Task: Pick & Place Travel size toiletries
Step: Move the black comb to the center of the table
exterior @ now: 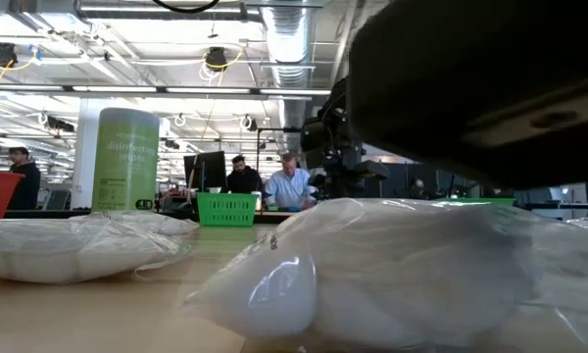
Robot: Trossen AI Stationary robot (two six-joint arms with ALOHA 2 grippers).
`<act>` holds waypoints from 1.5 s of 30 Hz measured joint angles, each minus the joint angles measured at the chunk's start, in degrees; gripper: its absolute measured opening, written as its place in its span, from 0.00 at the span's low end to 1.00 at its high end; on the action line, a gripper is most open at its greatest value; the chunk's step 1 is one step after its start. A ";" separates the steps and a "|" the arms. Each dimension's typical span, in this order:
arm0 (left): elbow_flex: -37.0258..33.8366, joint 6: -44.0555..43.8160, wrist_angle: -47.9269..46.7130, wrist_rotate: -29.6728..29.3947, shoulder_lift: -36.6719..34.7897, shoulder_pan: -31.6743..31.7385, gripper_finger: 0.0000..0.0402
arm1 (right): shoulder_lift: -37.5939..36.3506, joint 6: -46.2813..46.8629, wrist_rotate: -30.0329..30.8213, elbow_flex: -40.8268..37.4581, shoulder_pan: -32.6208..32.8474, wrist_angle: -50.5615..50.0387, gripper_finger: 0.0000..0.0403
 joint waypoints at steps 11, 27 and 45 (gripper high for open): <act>0.00 0.00 -0.02 -0.09 0.00 0.70 0.00 | -0.02 2.40 -2.40 0.51 -0.11 2.85 0.00; 0.00 -0.30 -0.02 1.03 -0.01 1.68 0.00 | 2.27 4.78 -0.85 1.21 -0.06 2.89 0.00; 0.00 -0.17 0.98 0.98 -0.01 0.16 0.00 | 1.22 10.60 5.57 -1.67 4.56 -6.74 0.00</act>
